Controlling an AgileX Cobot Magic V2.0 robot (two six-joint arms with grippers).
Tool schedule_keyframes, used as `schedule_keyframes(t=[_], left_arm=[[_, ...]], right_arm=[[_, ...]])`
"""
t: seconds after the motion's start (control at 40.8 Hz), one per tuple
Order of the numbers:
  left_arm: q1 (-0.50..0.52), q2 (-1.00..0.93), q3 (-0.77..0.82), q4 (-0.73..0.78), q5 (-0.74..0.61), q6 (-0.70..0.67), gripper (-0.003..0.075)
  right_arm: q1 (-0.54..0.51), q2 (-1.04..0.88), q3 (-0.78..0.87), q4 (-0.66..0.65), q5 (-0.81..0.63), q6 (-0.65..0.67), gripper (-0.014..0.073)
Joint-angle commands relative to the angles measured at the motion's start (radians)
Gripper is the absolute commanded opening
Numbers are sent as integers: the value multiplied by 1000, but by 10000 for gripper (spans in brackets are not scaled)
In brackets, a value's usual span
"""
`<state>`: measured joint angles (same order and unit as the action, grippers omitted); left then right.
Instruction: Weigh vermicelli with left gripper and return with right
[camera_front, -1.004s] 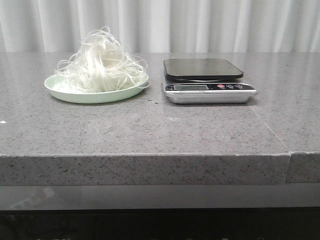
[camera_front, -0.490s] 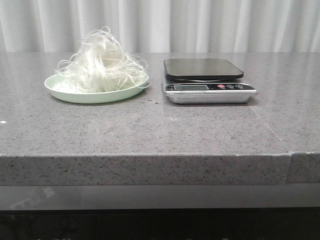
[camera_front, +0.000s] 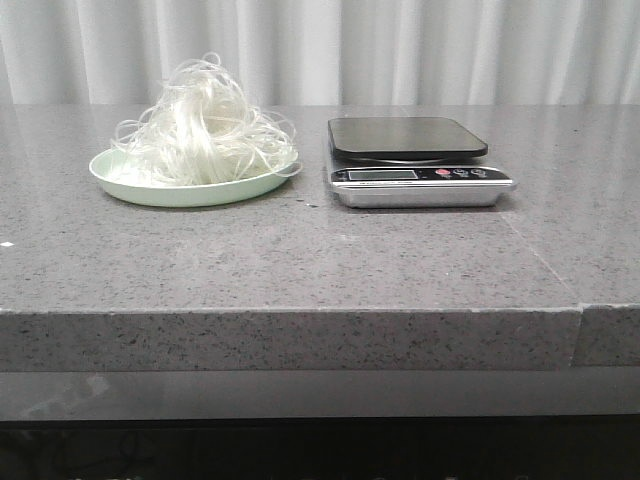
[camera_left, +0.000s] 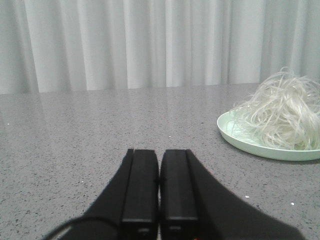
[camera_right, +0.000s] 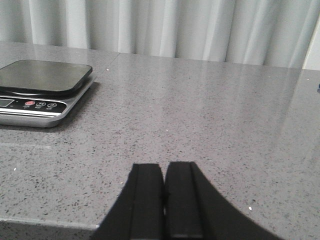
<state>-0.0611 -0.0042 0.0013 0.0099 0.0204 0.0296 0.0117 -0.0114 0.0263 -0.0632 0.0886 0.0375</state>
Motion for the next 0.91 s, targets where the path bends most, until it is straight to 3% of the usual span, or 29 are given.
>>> schedule_keyframes(t=[0.0,0.269,0.881], left_arm=[[-5,-20,9,-10,-79,-10,142],[-5,-20,9,-10,-79,-10,142],[-5,-20,9,-10,-79,-10,142]], right_arm=[[-6,-15,-7,-9,-97,-2,150],[-6,-15,-7,95,-106,-3,150],[-6,-15,-7,93,-185,-3,150]])
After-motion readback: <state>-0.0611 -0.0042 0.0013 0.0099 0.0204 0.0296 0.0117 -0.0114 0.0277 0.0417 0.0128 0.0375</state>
